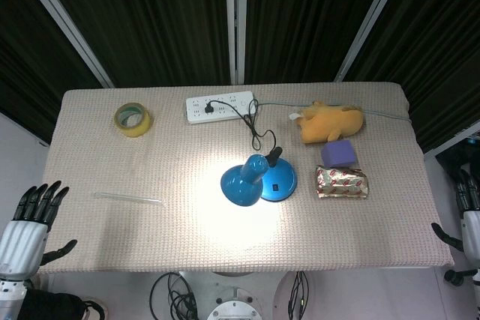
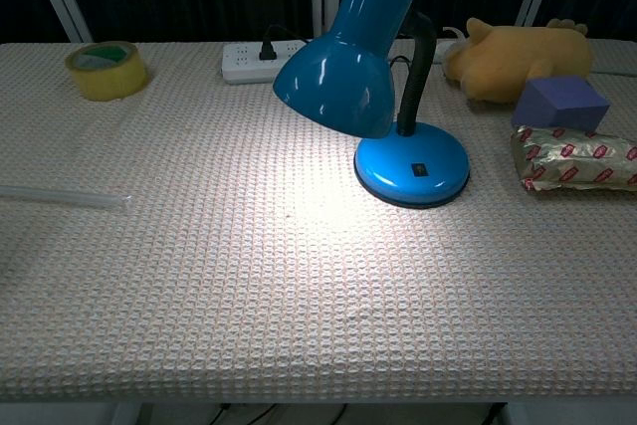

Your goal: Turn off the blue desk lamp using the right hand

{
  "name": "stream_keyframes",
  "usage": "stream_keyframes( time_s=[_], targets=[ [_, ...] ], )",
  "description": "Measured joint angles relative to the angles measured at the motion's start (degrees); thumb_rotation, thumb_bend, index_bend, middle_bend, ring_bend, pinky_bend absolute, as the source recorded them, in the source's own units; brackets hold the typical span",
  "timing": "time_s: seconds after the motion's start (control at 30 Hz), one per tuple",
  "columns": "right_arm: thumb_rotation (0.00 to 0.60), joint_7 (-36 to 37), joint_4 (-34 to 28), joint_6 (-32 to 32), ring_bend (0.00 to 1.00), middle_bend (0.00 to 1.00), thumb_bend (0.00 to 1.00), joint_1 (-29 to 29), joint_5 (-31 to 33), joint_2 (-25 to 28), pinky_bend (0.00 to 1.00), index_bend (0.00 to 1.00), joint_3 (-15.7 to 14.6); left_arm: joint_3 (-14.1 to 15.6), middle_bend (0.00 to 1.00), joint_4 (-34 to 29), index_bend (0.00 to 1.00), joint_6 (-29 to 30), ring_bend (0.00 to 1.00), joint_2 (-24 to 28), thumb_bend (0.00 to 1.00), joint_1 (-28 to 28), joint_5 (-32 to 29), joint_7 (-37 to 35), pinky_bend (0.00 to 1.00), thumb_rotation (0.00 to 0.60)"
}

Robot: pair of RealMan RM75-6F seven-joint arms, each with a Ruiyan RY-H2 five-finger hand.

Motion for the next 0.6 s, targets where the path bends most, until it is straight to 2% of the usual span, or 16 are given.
stream_keyframes(
  time_s=[0.6],
  targets=[
    [0.600,-0.9,-1.0,-2.2,0.00,0.00,0.10,-0.3,-2.0,0.5,0.00,0.00,0.5,0.2,0.00,-0.4,0.04,0.5,0.00,-0.2,0.08,0.4,0.6,0.6,0.00,0.600]
  ],
)
